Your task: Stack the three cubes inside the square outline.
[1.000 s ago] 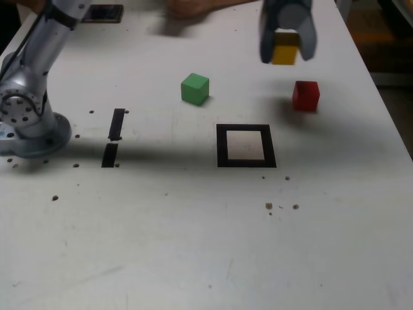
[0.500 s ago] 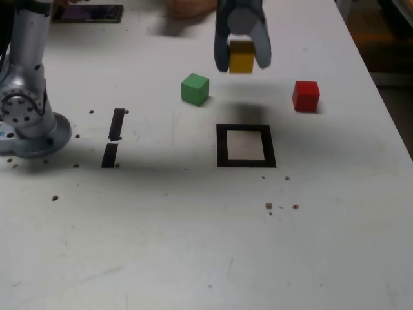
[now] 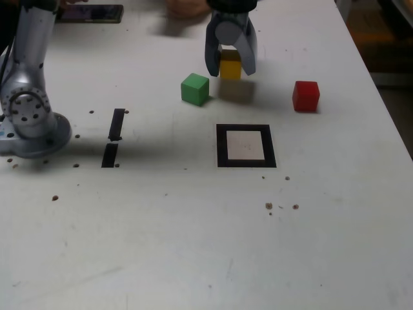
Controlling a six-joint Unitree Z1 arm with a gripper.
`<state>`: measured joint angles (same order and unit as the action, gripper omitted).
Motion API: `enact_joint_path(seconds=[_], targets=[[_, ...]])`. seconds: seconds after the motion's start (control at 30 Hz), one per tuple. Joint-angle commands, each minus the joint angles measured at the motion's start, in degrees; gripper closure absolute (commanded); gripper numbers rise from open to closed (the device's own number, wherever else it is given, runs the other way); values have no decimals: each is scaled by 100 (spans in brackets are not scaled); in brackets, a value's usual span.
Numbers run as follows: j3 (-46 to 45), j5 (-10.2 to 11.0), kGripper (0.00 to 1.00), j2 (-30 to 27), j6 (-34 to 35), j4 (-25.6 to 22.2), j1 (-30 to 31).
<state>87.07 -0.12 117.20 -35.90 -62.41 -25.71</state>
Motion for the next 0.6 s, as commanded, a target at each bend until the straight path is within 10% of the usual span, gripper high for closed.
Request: enact_joint_path(seconds=[0.0,0.57], targets=[[-22,-6,28,45,-76,3,-55],[199,-48,6,-449,-55,-343,323]])
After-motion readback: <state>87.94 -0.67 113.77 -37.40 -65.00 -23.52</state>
